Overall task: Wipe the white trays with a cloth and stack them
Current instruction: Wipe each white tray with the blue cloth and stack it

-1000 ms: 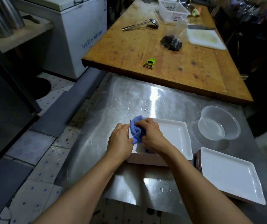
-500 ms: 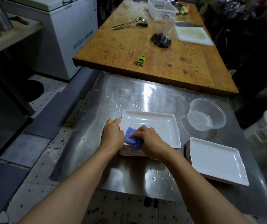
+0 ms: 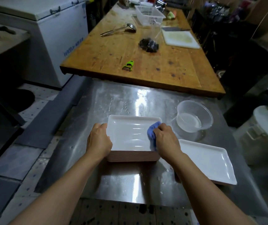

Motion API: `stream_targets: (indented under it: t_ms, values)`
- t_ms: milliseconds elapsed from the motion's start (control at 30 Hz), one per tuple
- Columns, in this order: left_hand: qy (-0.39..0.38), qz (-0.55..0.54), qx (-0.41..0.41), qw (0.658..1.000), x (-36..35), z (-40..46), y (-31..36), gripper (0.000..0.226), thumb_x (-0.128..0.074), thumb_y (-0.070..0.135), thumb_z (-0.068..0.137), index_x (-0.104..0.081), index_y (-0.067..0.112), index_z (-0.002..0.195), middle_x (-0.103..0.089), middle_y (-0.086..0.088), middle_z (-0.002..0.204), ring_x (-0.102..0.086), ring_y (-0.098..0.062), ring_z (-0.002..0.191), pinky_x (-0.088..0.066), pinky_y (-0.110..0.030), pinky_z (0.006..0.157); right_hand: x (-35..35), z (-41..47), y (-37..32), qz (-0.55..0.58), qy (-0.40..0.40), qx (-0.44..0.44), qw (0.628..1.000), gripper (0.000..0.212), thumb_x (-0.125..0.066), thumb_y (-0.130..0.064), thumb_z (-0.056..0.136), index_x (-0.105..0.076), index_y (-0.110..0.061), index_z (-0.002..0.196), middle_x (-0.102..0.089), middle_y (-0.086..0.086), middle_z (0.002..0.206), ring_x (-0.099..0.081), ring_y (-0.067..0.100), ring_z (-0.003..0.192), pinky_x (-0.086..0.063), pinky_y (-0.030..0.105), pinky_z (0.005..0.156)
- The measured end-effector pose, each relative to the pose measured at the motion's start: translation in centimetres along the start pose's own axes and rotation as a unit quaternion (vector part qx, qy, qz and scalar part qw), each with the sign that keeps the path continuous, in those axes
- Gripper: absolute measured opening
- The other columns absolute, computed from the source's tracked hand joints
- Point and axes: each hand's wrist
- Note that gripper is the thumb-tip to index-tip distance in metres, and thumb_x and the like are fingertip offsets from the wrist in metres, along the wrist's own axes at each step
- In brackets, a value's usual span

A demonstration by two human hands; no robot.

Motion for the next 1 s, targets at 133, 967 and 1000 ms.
stream_targets:
  t_ms: [133, 967, 1000]
  values:
    - [0.002, 0.003, 0.002, 1.0, -0.1, -0.1, 0.2, 0.025, -0.049, -0.001, 0.08, -0.058, 0.003, 0.103, -0.052, -0.015, 0.108, -0.053, -0.034, 0.096, -0.042, -0.037, 0.08, 0.0, 2.5, -0.9, 0.017, 0.055, -0.026, 0.998, 0.029, -0.031, -0.011, 0.098, -0.05, -0.004, 0.118, -0.046, 0.016, 0.125, -0.044, 0.031, 0.112, -0.036, 0.038, 0.088]
    - [-0.027, 0.167, -0.265, 0.949, -3.9, -3.8, 3.9, 0.016, -0.061, 0.031, 0.087, -0.067, 0.02, 0.096, -0.058, 0.005, 0.111, -0.049, -0.019, 0.106, -0.034, -0.028, 0.075, 2.2, -4.2, 4.7, 0.369, 0.108, -0.148, 0.911, 0.031, -0.032, 0.013, 0.072, -0.052, -0.009, 0.081, -0.07, -0.002, 0.065, -0.062, 0.022, 0.052, -0.054, 0.043, 0.045]
    - [-0.012, 0.174, -0.278, 0.945, -3.8, -4.0, 4.2, 0.009, -0.065, 0.021, 0.084, -0.069, 0.016, 0.089, -0.063, 0.003, 0.102, -0.055, -0.021, 0.098, -0.036, -0.028, 0.068, 2.2, -4.5, 5.0, 0.372, 0.112, -0.152, 0.909, 0.03, -0.032, 0.013, 0.071, -0.052, -0.007, 0.081, -0.07, -0.002, 0.064, -0.061, 0.024, 0.051, -0.053, 0.044, 0.045]
Point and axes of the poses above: each hand's wrist, its own z-axis towards the middle knuckle, its own x-axis out of the back of the hand, y = z × x
